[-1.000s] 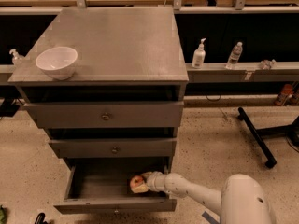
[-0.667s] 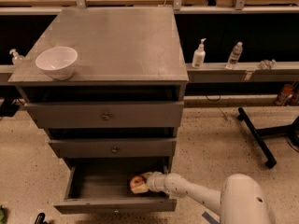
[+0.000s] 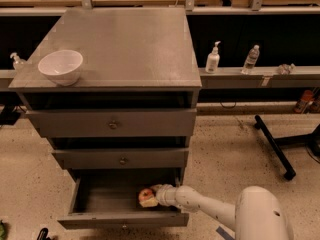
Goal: Place apple into bottom drawer
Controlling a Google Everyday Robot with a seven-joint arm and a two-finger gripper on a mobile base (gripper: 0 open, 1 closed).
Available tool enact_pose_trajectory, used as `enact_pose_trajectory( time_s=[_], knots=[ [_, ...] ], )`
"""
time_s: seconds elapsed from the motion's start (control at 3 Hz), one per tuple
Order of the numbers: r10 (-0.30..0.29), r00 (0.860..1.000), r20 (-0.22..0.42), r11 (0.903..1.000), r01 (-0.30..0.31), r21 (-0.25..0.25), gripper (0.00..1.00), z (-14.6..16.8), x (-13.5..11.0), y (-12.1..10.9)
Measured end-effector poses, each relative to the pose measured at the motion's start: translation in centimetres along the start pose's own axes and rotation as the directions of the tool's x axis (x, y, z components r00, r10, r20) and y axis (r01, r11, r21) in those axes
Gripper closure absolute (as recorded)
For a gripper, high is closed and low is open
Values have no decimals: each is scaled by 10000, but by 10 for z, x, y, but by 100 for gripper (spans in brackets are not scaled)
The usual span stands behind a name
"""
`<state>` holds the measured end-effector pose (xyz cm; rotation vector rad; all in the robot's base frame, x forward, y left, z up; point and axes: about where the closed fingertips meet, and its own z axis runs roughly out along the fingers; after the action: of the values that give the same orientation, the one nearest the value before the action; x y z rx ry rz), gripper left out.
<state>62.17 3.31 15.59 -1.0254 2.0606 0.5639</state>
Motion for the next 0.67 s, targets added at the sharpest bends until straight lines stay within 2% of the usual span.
enact_pose_trajectory(
  time_s=[0.67],
  knots=[
    [0,10000,-1,10000,0,-52,4,2,0,3]
  ],
)
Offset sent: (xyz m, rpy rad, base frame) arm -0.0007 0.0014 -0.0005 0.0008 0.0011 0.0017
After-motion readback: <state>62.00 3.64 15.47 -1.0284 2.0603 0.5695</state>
